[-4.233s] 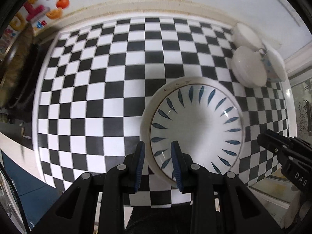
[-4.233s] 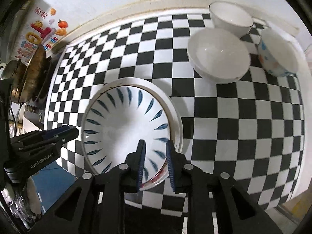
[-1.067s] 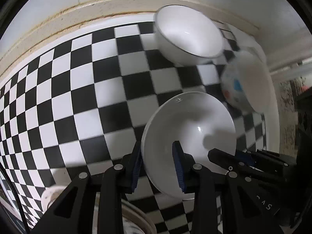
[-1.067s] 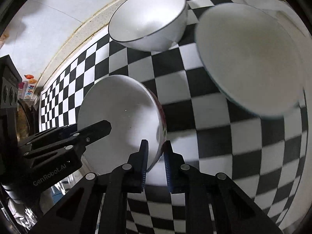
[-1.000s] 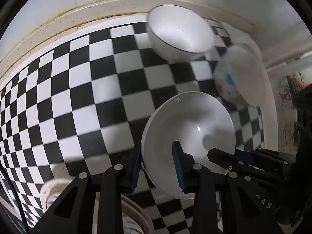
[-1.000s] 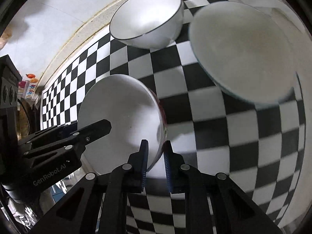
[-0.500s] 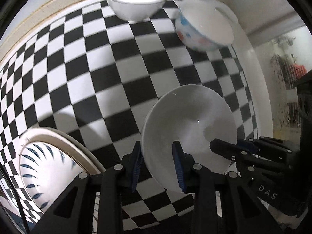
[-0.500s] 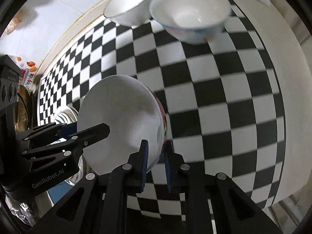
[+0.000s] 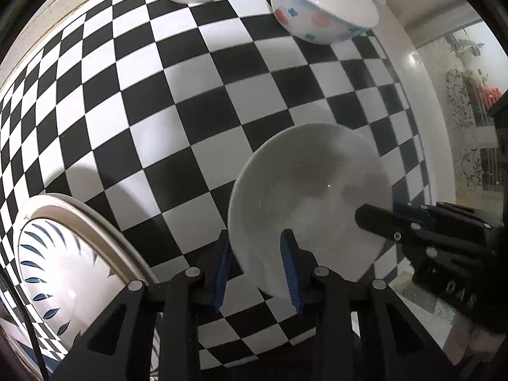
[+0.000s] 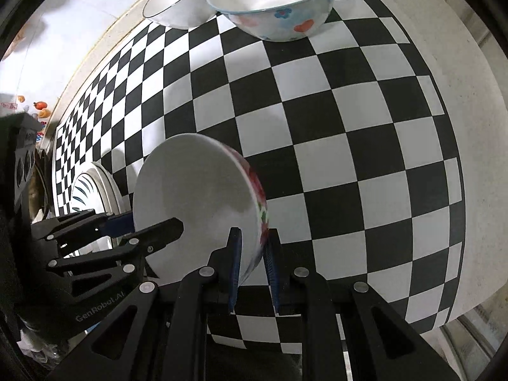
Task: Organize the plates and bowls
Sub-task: 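Lift the plain white bowl with both grippers toward the flower-pattern bowl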
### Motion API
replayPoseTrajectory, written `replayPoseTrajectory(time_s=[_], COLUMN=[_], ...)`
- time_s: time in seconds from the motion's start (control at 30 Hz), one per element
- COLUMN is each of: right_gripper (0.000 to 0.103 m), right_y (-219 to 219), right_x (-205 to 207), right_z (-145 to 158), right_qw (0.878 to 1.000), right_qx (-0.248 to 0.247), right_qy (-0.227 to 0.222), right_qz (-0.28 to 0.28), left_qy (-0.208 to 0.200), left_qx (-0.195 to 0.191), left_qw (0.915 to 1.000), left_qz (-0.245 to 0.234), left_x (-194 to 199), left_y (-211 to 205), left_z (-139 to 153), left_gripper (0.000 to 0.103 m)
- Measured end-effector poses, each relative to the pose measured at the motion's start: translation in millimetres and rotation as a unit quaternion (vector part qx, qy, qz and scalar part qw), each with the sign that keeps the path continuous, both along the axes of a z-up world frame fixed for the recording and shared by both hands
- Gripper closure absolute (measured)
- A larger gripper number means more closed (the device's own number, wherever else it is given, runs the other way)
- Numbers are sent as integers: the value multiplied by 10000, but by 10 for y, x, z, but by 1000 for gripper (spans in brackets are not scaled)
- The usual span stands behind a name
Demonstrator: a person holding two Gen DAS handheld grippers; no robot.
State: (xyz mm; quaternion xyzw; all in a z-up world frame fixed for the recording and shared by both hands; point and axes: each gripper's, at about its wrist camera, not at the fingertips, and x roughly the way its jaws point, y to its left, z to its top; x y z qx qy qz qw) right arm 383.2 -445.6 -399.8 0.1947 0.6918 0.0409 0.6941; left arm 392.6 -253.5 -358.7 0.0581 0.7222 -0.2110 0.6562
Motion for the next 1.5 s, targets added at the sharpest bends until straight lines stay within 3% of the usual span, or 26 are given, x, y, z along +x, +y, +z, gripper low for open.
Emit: replayPoseTrajectory(time_s=[0.1, 0.2, 0.23, 0.27, 0.33, 0.47, 0.53, 0.73, 0.83, 0.93, 1.2, 1.5], right_gripper=[85, 82, 72, 54, 35, 33, 34, 58, 75, 85, 87, 87], right_y=[-174, -510, -609, -717, -928, -1176, -1254, -1283, -1257, -1218, -1119, -907], right_x=[23, 101, 136, 204, 385, 815, 1018, 1447, 1558, 1608, 1609, 1295], right_z=[138, 458, 554, 651, 759, 718, 607, 139, -77, -138, 3, 587], right_qw=[9995, 9934, 9901, 9858, 9786, 9790, 9824, 9922, 9945, 9940, 9959, 9929], right_qx=[154, 351, 340, 304, 262, 307, 387, 327, 324, 487, 241, 205], right_qy=[-145, -822, -1074, -1351, -1722, -1679, -1456, -815, -550, -519, -572, -978], right_qz=[-232, -721, -837, -948, -1098, -1112, -1107, -889, -833, -827, -660, -639], left_qy=[-247, -530, -576, -642, -697, -491, -396, -231, -178, -181, -438, -821], left_qx=[-63, -195, -265, -307, -308, -453, -461, -338, -348, -347, -285, -496], left_qw=[9995, 9975, 9968, 9960, 9952, 9951, 9954, 9973, 9978, 9982, 9980, 9952], left_qz=[194, 426, 481, 544, 619, 727, 736, 616, 538, 462, 345, 206], left_x=[111, 353, 467, 604, 840, 1306, 1474, 1769, 1827, 1841, 1699, 1368], left_y=[88, 115, 85, 38, -50, -318, -440, -722, -799, -874, -867, -690], left_z=[273, 556, 614, 648, 647, 473, 357, 70, -31, -57, 149, 771], left_gripper=[74, 71, 66, 64, 64, 64, 64, 65, 82, 85, 85, 85])
